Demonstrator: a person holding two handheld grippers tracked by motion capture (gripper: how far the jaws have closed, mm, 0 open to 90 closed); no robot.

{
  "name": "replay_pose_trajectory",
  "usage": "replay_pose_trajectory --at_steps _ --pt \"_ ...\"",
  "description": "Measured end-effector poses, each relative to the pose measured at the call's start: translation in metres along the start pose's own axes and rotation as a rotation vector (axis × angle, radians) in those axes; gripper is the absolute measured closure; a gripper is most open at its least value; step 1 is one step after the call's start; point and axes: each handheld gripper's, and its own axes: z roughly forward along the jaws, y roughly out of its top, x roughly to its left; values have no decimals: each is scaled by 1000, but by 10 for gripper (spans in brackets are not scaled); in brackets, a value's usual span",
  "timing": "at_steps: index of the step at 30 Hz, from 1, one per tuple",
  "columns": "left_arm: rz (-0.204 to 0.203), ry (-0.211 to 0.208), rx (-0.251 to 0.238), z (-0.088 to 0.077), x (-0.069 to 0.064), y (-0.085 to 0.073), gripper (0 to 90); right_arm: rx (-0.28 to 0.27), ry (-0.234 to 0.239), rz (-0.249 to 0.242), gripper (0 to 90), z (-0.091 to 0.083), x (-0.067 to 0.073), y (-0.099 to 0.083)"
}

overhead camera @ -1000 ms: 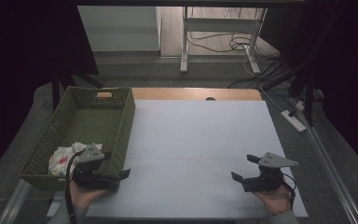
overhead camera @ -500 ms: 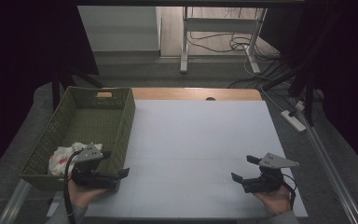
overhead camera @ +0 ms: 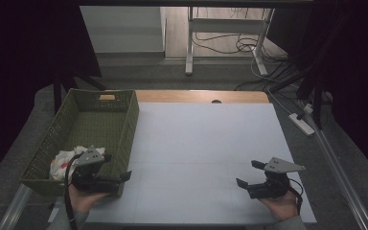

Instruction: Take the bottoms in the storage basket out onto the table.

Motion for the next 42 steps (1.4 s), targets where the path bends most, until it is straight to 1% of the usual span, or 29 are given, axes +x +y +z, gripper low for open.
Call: replay_pose_trajectory --at_steps 3,5,8,9,12,14,19,21,27,30,32,38,40,42 --pt "1 -1 -23 -5 0 4 69 4 5 -1 87 1 0 0" --pt "4 -1 -24 -8 1 8 69 1 2 -3 86 0 0 0" --pt "0 -6 -29 -11 1 9 69 -3 2 -2 87 0 -1 0" --pt "-3 -7 -35 -12 1 9 71 1 -9 -4 86 0 -1 -1" --pt "0 -5 -35 -13 1 9 73 4 -9 -6 86 1 -1 -1" --pt "10 0 -34 -15 1 11 73 7 -8 -7 86 1 -1 -1" --pt "8 0 -44 -17 4 13 75 21 -13 -13 86 2 -1 -2" --pt "17 5 -42 -18 5 15 75 23 -15 -12 86 3 -1 -2" --pt "20 7 -39 -16 7 19 75 29 -17 -15 87 3 -1 -3" --pt "18 8 -38 -14 9 22 75 22 -29 -18 87 2 -1 -3" --pt "22 11 -34 -13 10 23 75 16 -31 -11 87 1 -2 -3" --pt "20 15 -35 -13 15 29 74 23 -33 -11 87 2 -3 -4" --pt "18 10 -34 -14 17 31 74 14 -39 -9 87 1 -3 -3" --pt "22 15 -31 -16 18 34 74 7 -40 3 87 1 -4 -4"
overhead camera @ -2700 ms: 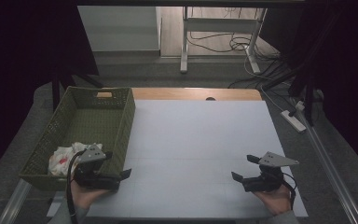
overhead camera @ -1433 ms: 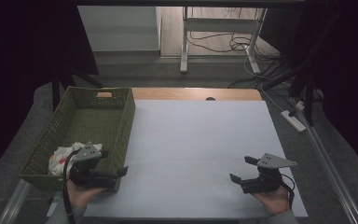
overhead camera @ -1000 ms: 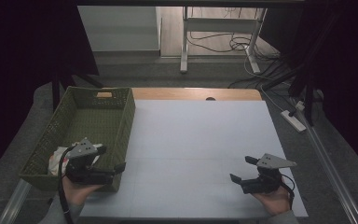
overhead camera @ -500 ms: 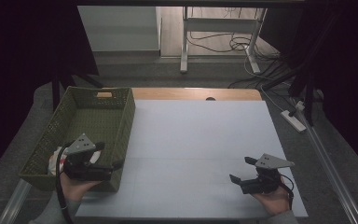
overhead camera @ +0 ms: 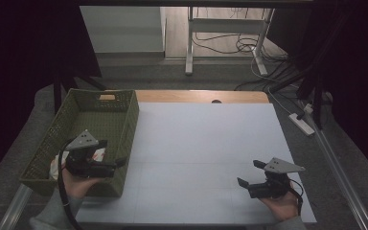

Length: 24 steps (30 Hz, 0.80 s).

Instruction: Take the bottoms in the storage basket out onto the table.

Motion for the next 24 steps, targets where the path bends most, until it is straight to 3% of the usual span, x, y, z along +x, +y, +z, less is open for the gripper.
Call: replay_pose_trajectory --at_steps 9,24 --pt "7 11 12 0 9 8 74 9 2 7 87 1 -1 -2" --pt "-15 40 20 -7 30 14 73 10 -4 23 89 3 -4 -4"
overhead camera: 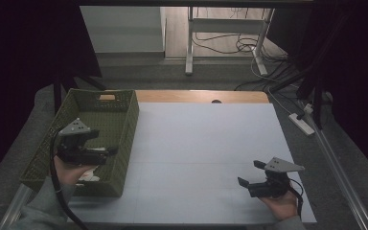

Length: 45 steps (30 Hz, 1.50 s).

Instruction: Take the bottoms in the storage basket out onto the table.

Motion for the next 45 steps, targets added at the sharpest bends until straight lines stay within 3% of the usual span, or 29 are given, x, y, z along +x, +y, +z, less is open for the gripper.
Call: replay_pose_trajectory --at_steps 6,14,28,33,45 --pt "-14 21 3 -5 9 2 73 -5 20 30 88 3 -2 0" --pt "-38 69 40 -10 27 -2 73 -7 17 19 88 5 -3 2" --pt "-92 134 63 -17 58 -10 76 3 2 0 84 6 -2 2" --pt "-120 147 77 -15 72 -15 76 6 1 4 84 6 -3 1" --pt "-164 150 83 -12 90 -22 77 14 0 9 84 7 -3 1"
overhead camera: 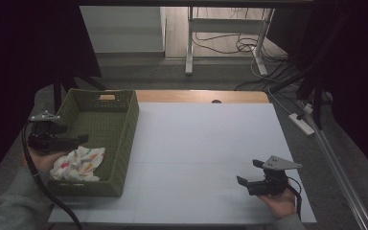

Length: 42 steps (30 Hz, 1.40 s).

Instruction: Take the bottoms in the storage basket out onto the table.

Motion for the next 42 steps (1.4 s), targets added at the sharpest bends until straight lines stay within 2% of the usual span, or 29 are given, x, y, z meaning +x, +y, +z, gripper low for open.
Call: replay_pose_trajectory --at_steps 7,10,28,33,42 --pt "-17 19 34 6 9 -4 78 6 2 0 84 1 0 0" --pt "-11 25 50 9 11 -7 79 9 3 -2 84 1 0 0" --pt "-49 27 165 29 23 -17 74 19 7 -6 84 2 1 -1" --pt "-35 32 215 36 23 -17 73 20 8 -9 84 3 1 -1" --pt "-39 32 282 49 25 -17 70 18 11 -11 85 3 1 -1"
